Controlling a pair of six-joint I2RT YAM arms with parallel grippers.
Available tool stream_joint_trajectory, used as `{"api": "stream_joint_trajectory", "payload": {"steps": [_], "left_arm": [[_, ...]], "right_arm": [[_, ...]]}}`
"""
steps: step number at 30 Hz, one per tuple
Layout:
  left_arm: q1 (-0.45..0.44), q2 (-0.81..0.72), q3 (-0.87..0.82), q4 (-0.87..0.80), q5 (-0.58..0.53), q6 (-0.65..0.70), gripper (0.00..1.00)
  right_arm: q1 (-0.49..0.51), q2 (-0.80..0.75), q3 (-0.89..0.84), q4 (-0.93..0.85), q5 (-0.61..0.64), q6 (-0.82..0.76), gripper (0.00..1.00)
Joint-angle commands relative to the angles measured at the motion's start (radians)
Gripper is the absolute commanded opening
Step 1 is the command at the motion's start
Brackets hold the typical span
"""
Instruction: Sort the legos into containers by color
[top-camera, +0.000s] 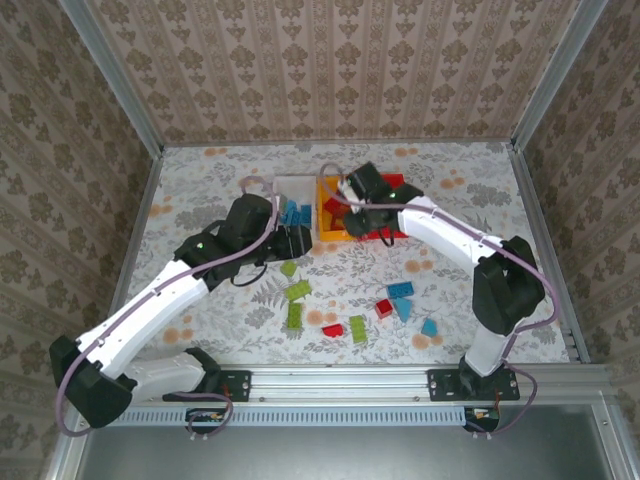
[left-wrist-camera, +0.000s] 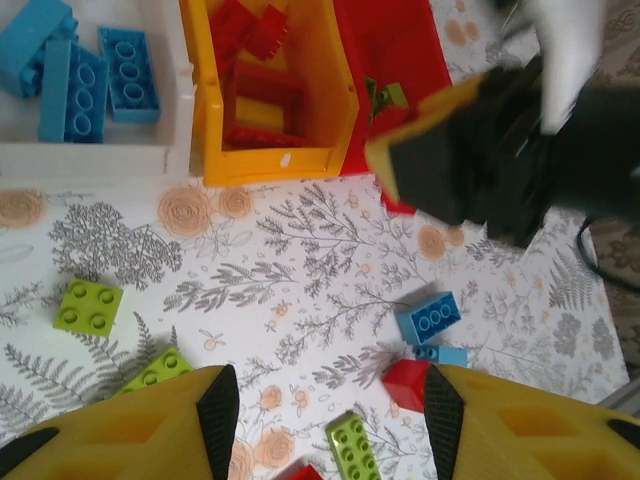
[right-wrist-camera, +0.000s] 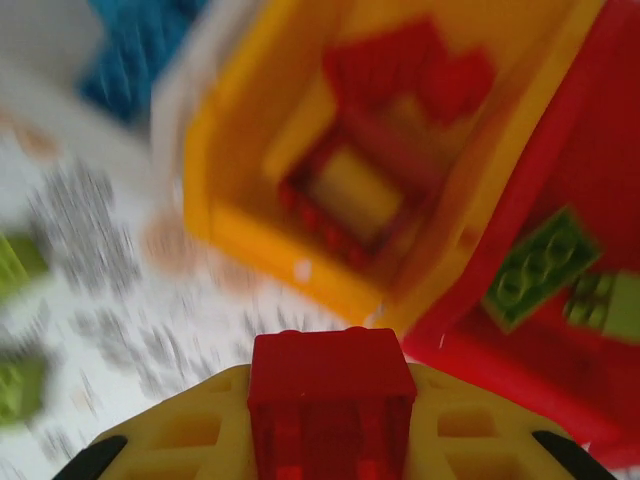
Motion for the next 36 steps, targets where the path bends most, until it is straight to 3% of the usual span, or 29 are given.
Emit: {"api": "stream_joint_trajectory", "payload": {"steps": [1, 6, 12, 21, 28, 36], "left_arm": [[-0.009, 0.031, 0.045, 0.012, -0.069, 0.052, 0.54], [-0.020, 0.083, 0.096, 0.009, -0.087, 0.099, 0.54], [-0.029, 0.159, 0.155, 0.032, -0.105, 0.156, 0.56], [-0.027, 0.158, 0.160, 0.027, -0.112, 0.152, 0.56], [-0.026, 0.136, 0.122, -0.009, -0.105, 0.158, 0.58], [-0.009, 0.139, 0.092, -0.086, -0.079, 0.174, 0.59]], "right_arm": [[-0.015, 0.099, 0.136, 0.063, -0.084, 0.184, 0.20], [-0.046, 0.269, 0.349, 0.092, -0.062, 0.283, 0.21], [-0.058, 0.472, 0.621, -0.096, 0.086, 0.223, 0.21], [-0.063, 0.591, 0.697, -0.096, 0.027, 0.260, 0.26], [-0.065, 0.552, 0.681, -0.101, 0.028, 0.256, 0.55], [-0.063, 0.338, 0.486, -0.006, 0.033, 0.215, 0.60]]}}
